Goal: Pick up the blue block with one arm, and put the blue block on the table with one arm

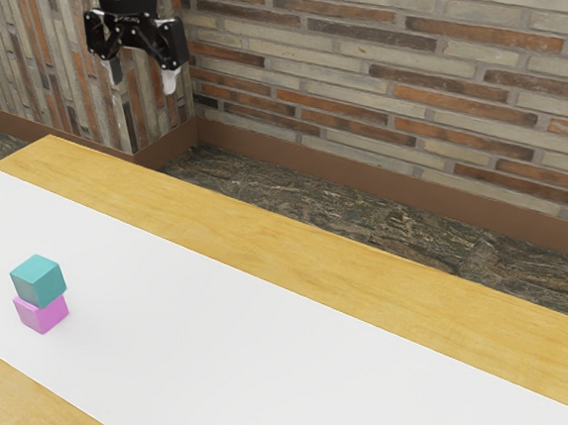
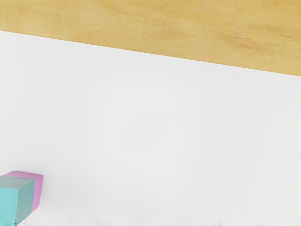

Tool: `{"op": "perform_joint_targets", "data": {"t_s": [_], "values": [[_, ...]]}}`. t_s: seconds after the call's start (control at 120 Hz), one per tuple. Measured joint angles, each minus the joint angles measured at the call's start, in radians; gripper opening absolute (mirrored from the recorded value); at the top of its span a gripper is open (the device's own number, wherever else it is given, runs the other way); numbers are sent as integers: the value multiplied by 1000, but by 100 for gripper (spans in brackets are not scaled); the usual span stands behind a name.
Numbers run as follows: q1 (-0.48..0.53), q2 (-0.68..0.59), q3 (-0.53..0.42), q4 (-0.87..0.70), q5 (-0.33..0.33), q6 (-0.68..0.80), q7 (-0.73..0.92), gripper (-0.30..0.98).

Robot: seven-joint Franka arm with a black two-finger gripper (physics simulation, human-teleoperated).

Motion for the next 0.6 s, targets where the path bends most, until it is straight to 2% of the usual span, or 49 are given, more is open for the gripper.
{"op": "perform_joint_targets", "data": {"t_s": [0.083,0.208,0.308,0.375,0.425,0.6], "values": [[-4,-85,-9,-236,2,117,0,69],[18,-112,-15,-424,2,267,-1,69],[52,-157,-46,-528,2,358,-1,69],[148,-190,-128,-581,2,399,-1,69],[185,-216,-159,-618,2,422,0,69],[275,-253,-181,-684,31,497,15,69]]}}
